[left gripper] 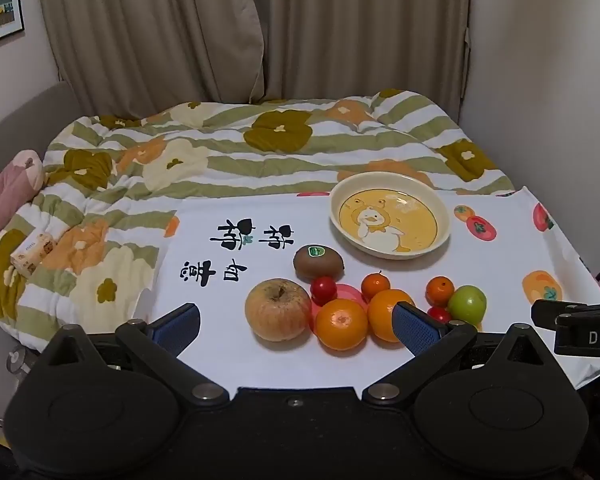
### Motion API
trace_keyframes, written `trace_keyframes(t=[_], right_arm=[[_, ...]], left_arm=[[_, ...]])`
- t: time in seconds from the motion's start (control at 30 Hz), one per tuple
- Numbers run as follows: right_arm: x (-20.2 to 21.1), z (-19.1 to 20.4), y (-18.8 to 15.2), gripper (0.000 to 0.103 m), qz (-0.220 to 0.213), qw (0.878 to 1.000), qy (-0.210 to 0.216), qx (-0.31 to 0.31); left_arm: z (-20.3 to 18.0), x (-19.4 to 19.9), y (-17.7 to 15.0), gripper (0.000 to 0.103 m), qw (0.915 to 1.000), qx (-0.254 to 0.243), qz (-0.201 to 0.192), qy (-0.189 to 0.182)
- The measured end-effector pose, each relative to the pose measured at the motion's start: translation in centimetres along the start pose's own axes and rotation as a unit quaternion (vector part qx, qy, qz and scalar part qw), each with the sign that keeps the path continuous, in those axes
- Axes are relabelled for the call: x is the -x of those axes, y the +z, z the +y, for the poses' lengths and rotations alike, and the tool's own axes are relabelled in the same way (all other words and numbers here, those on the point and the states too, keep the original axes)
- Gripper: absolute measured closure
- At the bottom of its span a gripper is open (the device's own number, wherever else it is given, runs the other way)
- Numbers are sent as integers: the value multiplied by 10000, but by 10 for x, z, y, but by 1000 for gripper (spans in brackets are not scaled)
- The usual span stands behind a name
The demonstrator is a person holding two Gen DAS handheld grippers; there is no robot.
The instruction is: Organize fruits
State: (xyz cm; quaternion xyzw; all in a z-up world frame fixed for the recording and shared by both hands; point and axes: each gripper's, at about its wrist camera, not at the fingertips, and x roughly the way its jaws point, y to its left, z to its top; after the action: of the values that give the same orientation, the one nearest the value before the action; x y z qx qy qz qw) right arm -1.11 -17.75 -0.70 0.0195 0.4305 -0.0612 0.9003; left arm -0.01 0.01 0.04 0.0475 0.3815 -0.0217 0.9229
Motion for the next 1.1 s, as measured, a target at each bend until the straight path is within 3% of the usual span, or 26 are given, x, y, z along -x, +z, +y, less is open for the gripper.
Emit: trace_keyframes(t=[1.1], right_arm=[[-5, -6, 3, 0, 37, 10000, 35, -25]], left_arm=[[-2, -3, 2, 0, 10000, -33, -41, -13]])
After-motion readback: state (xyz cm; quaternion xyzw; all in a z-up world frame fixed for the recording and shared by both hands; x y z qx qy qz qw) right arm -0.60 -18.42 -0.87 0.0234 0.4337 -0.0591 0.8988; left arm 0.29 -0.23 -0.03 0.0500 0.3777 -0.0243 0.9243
